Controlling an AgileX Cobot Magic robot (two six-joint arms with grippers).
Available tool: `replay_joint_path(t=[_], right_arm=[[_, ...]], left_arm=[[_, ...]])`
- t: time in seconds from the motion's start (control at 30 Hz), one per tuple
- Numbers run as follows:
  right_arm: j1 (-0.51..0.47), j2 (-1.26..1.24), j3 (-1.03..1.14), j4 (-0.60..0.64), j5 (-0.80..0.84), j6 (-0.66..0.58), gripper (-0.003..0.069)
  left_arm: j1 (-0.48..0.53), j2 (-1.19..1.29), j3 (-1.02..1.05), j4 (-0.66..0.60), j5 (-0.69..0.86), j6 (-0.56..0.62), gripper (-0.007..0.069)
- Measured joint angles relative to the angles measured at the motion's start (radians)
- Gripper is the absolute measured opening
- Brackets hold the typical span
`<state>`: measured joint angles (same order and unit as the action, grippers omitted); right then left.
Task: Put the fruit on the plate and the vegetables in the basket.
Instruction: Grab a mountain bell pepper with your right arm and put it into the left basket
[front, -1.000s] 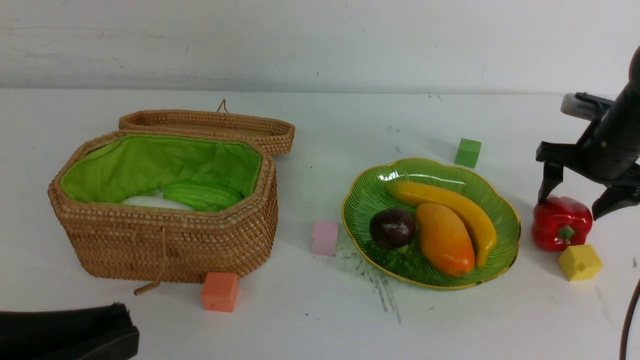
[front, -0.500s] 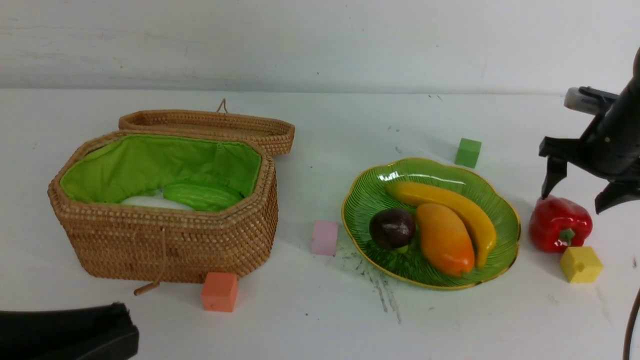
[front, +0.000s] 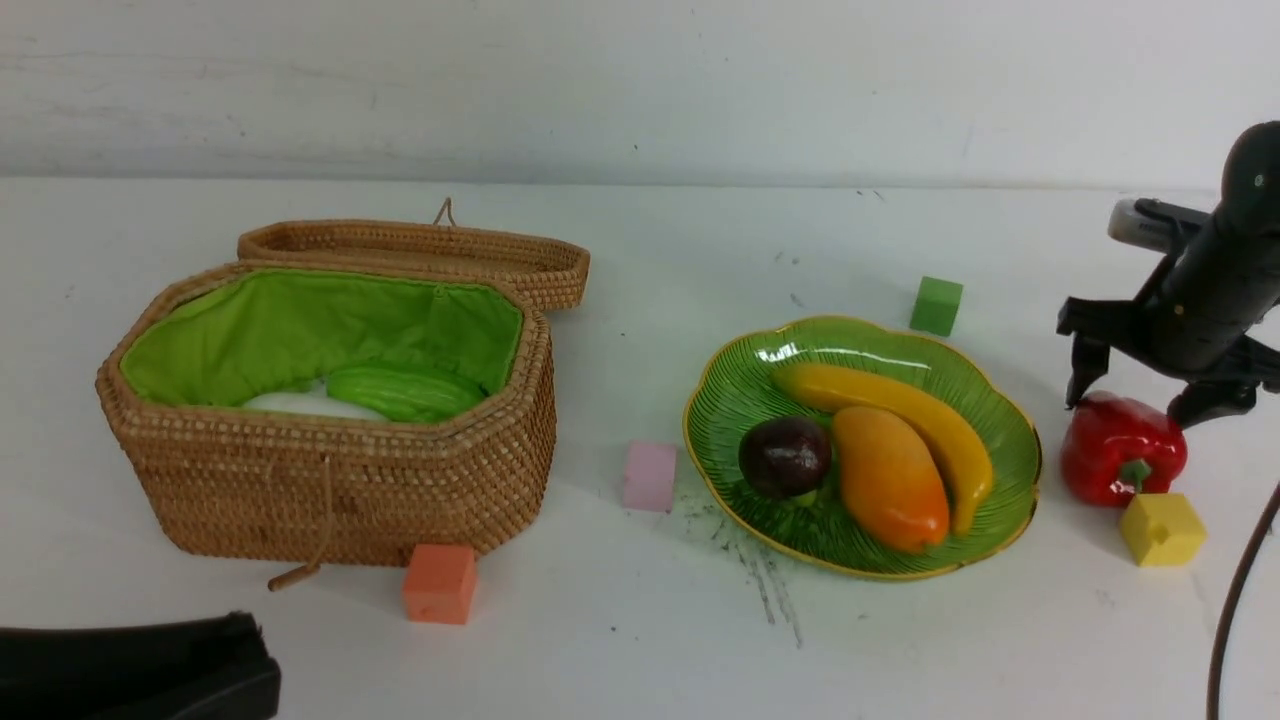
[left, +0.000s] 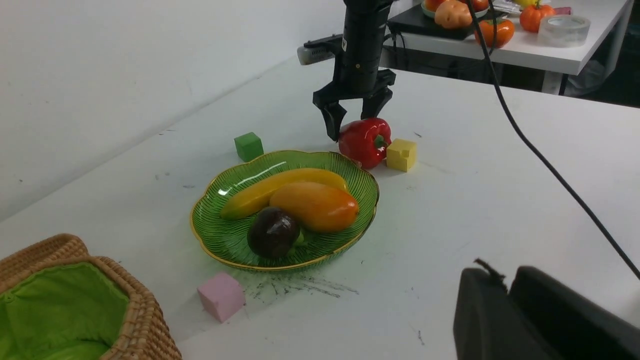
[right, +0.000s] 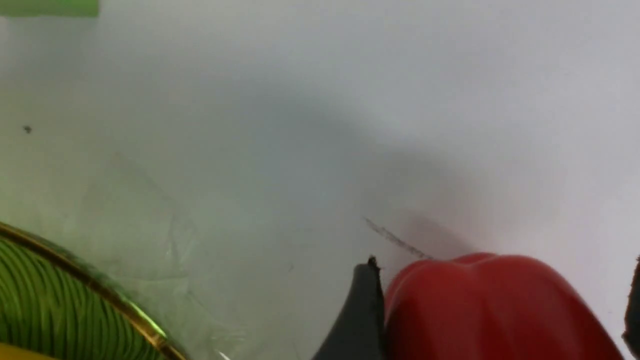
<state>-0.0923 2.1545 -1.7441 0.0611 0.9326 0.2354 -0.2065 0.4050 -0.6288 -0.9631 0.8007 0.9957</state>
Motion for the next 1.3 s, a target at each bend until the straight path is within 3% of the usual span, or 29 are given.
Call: replay_joint_path(t=[0.27,0.57,0.9,1.3], right_arm=[[0.000,0.032,-0.004,0.038,0.008,0.000,0.0635],[0.000,0.061,-0.010,0.078,0.008,0.000,0.0562],[0.000,0.069,-0.031,0.081,0.021,-0.043,0.0561],[0.000,0.080,-0.221,0.058,0.140,-0.071,0.0560]], left_arm=[[0.000,0.000,0.000,0.000,0.000,0.000,0.0071],[0.000,0.000,0.000,0.000,0.000,0.000,0.0071],[0.000,0.000,0.000,-0.001,0.000,0.000,0.0071],[0.000,0.000,0.000,-0.023,0.000,0.003,0.0071]])
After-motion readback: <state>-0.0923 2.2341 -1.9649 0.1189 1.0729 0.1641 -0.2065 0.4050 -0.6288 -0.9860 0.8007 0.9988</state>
